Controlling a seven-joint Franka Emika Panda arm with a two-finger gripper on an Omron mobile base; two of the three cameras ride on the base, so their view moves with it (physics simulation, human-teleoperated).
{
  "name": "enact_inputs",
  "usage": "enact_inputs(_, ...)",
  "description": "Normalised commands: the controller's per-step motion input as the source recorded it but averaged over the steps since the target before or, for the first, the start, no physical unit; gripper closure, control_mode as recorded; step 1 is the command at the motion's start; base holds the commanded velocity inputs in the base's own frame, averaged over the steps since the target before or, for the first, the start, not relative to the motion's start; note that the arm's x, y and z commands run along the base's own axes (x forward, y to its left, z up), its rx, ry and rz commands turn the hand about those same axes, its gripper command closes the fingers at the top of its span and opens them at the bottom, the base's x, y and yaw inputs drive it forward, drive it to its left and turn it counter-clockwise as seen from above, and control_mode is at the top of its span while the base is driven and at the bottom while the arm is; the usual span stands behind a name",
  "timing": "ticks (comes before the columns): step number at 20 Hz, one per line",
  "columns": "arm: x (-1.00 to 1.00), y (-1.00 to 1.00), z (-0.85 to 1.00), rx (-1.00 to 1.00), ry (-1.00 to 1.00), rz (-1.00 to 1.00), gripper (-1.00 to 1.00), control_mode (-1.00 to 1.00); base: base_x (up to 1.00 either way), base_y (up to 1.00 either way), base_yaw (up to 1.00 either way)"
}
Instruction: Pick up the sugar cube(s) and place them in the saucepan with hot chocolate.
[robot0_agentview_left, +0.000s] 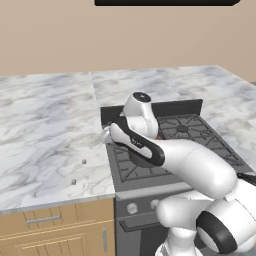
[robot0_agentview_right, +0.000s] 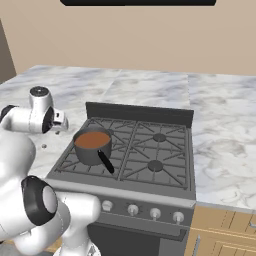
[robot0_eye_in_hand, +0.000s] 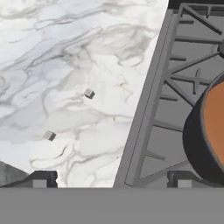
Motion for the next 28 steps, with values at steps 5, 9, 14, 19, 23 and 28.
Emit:
enact_inputs(5,-0.07,0.99,0.00,-0.06,0.00,0.12,-1.00,-1.00,0.00,0.00,0.00)
enact_inputs(9,0.00,0.99,0.00,-0.08,0.01,0.12,-1.00,-1.00,0.00,0.00,0.00)
enact_inputs(14,-0.03,0.65,-0.02,-0.02,0.01,0.10,-1.00,-1.00,0.00,0.00,0.00)
enact_inputs(19,0.00,0.36,-0.23,0.00,0.22,0.05,-1.00,-1.00,0.00,0.00,0.00)
enact_inputs(23,0.00,0.10,-0.42,0.00,0.23,0.02,-1.00,-1.00,0.00,0.00,0.00)
enact_inputs(28,-0.23,0.00,-0.37,-0.04,0.06,0.00,-1.00,-1.00,0.00,0.00,0.00)
